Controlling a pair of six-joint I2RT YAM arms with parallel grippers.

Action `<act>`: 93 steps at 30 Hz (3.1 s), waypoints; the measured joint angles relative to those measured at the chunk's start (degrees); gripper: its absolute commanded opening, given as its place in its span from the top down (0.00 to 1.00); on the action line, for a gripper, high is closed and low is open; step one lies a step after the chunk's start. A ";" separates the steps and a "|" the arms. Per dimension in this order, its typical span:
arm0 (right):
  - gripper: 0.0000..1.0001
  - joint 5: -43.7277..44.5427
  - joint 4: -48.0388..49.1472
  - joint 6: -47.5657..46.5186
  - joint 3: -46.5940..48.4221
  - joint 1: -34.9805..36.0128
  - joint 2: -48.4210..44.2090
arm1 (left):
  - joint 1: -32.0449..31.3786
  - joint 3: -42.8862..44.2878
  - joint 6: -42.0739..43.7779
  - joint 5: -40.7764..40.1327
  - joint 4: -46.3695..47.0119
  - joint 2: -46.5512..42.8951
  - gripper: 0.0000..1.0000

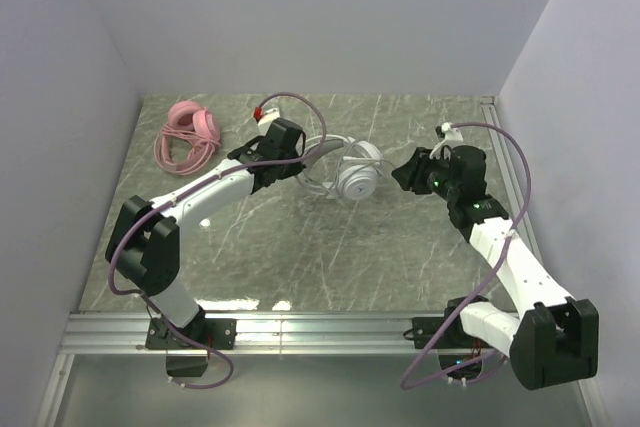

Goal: Wrap the headphones
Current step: Wrap the headphone cable with the right arm

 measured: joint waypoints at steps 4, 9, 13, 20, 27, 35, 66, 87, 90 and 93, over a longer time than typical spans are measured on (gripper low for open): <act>0.60 0.72 0.00 -0.20 0.00 0.13 1.42 | 0.00 0.00 0.04 0.24 -0.07 0.00 1.00; 0.65 1.27 0.00 -0.22 0.00 0.17 2.64 | 0.07 0.00 0.04 1.40 -0.07 -0.13 1.00; 0.85 1.57 0.04 -0.57 0.04 0.17 2.86 | 0.15 0.00 0.20 2.40 -0.04 -0.55 1.00; 1.00 1.51 0.13 -0.17 0.33 0.44 4.07 | 0.55 0.00 1.22 5.14 -0.04 -1.38 1.00; 1.00 1.49 1.70 0.11 3.21 0.55 6.84 | 0.70 -0.02 2.05 8.15 -0.04 -1.40 1.00; 1.00 1.11 2.40 0.26 6.21 0.59 9.07 | 0.92 -0.04 2.99 10.03 -0.07 -1.40 1.00; 1.00 3.04 2.32 -1.55 12.50 1.57 8.59 | 0.96 0.00 6.47 13.07 -0.11 1.77 1.00; 1.00 -0.20 -5.27 -4.24 17.33 3.10 17.77 | 0.98 -0.02 7.61 18.08 1.05 0.44 1.00; 1.00 -2.08 -3.85 -4.83 17.33 3.10 17.77 | 1.09 -0.04 7.58 20.48 1.20 -0.87 1.00; 1.00 -4.42 -1.49 -5.11 16.98 3.10 17.77 | 1.92 -0.31 7.43 23.08 1.95 -2.25 1.00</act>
